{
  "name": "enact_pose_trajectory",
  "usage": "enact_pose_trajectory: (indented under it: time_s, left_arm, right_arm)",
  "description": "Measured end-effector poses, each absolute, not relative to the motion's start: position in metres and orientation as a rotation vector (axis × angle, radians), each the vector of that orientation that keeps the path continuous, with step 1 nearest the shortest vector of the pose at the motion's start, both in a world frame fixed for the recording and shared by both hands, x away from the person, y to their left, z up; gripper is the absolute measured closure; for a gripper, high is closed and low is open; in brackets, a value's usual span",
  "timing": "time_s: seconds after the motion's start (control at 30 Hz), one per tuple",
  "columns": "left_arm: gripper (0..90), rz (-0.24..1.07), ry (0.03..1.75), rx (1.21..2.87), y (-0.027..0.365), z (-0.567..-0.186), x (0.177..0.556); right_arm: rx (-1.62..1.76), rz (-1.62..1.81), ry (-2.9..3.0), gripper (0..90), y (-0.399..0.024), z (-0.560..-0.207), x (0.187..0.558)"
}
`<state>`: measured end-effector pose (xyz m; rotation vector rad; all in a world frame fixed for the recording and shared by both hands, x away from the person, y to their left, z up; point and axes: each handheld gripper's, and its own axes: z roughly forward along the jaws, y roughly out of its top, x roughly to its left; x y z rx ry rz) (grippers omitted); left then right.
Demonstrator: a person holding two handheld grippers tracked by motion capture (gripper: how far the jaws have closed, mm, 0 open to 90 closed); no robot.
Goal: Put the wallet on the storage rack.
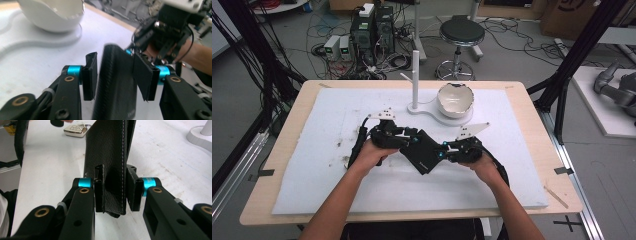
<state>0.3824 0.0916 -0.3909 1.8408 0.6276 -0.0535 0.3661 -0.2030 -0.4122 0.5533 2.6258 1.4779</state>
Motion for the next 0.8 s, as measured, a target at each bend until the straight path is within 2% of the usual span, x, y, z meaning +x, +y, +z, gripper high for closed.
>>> enact_pose_trajectory:
  time_s: [0.1, 0.2, 0.37, 0.4, 0.47, 0.53, 0.67, 0.73, 0.8]
  left_arm:
    - [71.9, -0.055, 0.622, 1.82, 0.0926, -0.3906, 0.3826]
    - [74.8, -0.048, 0.615, 1.831, 0.094, -0.3908, 0.383]
    - [76.1, -0.029, 0.608, 1.838, 0.0945, -0.3898, 0.3818]
    - [74.5, -0.009, 0.623, 1.836, 0.0943, -0.3897, 0.3816]
    - [61.9, 0.021, 0.672, 1.827, 0.0958, -0.3896, 0.383]
    - [59.0, -0.005, 0.682, 1.813, 0.0971, -0.3907, 0.3845]
    - [64.0, -0.048, 0.633, 1.863, 0.0923, -0.3938, 0.3833]
    - [72.5, -0.069, 0.617, 1.839, 0.0933, -0.3934, 0.3834]
    - [76.6, -0.073, 0.599, 1.833, 0.0936, -0.3924, 0.3823]
  right_arm:
    - [0.574, 1.465, 2.641, 72.5, -0.204, -0.412, 0.3651]
    - [0.565, 1.47, 2.636, 72.4, -0.204, -0.412, 0.3655]
    - [0.548, 1.477, 2.626, 72.6, -0.2036, -0.4116, 0.365]
    - [0.546, 1.474, 2.625, 72.8, -0.2038, -0.4113, 0.3646]
    - [0.536, 1.473, 2.625, 72.9, -0.2037, -0.411, 0.3642]
    - [0.531, 1.476, 2.626, 72.9, -0.2035, -0.4109, 0.364]
    - [0.53, 1.473, 2.626, 72.9, -0.2034, -0.4108, 0.3637]
    - [0.53, 1.464, 2.625, 72.8, -0.2041, -0.4111, 0.3643]
    - [0.549, 1.47, 2.625, 72.2, -0.2054, -0.4113, 0.3647]
